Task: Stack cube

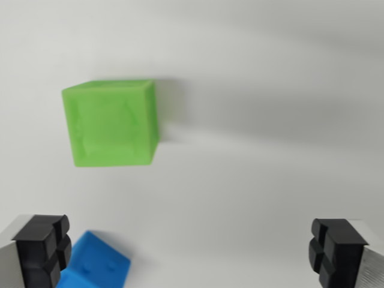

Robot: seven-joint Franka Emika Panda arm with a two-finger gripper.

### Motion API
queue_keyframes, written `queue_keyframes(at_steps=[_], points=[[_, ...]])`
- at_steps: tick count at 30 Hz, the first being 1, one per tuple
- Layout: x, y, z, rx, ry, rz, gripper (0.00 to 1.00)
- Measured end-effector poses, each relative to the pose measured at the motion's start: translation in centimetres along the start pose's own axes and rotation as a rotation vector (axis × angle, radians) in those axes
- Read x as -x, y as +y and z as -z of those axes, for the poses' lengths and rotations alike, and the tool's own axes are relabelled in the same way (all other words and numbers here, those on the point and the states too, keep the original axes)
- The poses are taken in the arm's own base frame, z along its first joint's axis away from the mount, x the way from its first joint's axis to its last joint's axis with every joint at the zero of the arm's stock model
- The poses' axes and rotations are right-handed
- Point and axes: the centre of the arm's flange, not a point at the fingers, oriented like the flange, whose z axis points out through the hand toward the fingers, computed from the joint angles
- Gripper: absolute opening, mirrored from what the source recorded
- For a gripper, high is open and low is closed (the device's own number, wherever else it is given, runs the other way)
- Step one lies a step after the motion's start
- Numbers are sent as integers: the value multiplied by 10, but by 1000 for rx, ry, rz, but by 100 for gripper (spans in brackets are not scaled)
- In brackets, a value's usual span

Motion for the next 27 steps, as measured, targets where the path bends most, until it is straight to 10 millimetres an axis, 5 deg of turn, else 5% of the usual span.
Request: queue_keyframes(at_steps=[18,27], points=[[33,-43,-53,-9,-10,59,100],[34,-43,-92,-9,-13,58,100]])
